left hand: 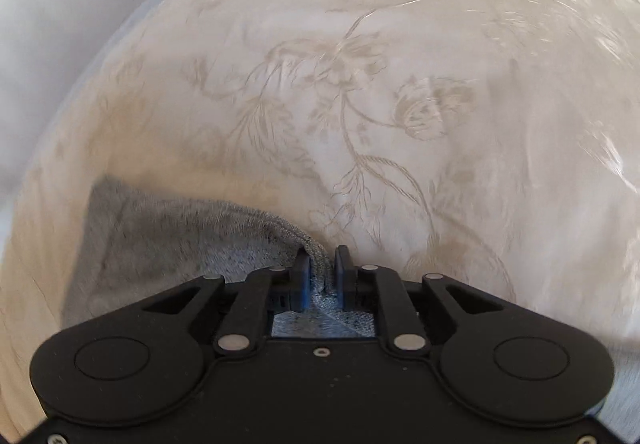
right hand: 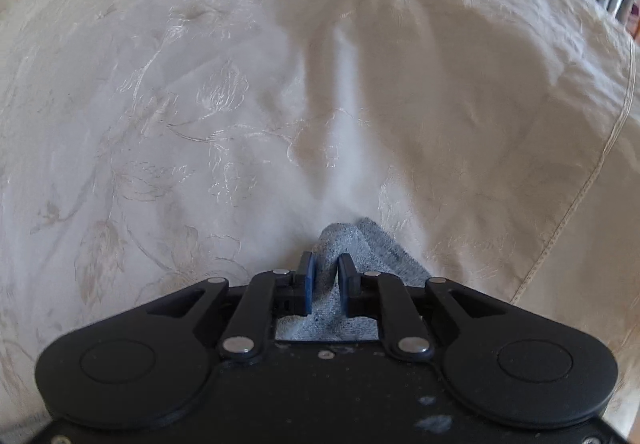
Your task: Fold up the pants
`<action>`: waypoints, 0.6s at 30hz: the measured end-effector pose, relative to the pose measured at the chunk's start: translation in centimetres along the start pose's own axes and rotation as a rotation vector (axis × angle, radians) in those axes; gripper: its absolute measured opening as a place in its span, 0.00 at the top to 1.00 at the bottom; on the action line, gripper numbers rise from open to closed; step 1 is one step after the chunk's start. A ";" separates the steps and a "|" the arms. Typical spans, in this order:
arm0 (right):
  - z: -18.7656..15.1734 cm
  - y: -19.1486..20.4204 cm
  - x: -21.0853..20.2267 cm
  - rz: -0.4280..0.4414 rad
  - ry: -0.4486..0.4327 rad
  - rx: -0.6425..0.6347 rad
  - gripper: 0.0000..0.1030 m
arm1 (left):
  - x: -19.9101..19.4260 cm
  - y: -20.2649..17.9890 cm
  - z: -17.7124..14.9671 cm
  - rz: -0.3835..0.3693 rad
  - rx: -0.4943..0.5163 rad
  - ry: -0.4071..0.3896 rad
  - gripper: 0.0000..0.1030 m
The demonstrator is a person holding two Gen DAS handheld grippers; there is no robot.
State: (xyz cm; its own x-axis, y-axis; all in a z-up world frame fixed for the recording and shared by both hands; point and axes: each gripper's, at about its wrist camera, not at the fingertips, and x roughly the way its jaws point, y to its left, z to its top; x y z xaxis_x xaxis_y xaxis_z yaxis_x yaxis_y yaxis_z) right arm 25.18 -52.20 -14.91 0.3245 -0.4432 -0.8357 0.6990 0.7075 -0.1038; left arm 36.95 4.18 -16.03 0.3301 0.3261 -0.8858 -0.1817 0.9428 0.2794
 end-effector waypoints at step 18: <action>-12.5 2.8 -16.6 0.425 -0.024 -0.204 0.78 | -2.7 4.3 1.0 -0.152 -0.081 0.005 0.70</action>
State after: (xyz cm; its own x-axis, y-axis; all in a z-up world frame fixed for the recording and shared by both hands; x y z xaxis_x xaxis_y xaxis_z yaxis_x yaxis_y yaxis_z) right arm 13.76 -36.02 -8.11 0.5709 -0.1011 -0.8147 0.3618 0.9218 0.1392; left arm 36.15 7.40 -12.04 0.3547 0.1799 -0.9175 -0.2043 0.9725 0.1118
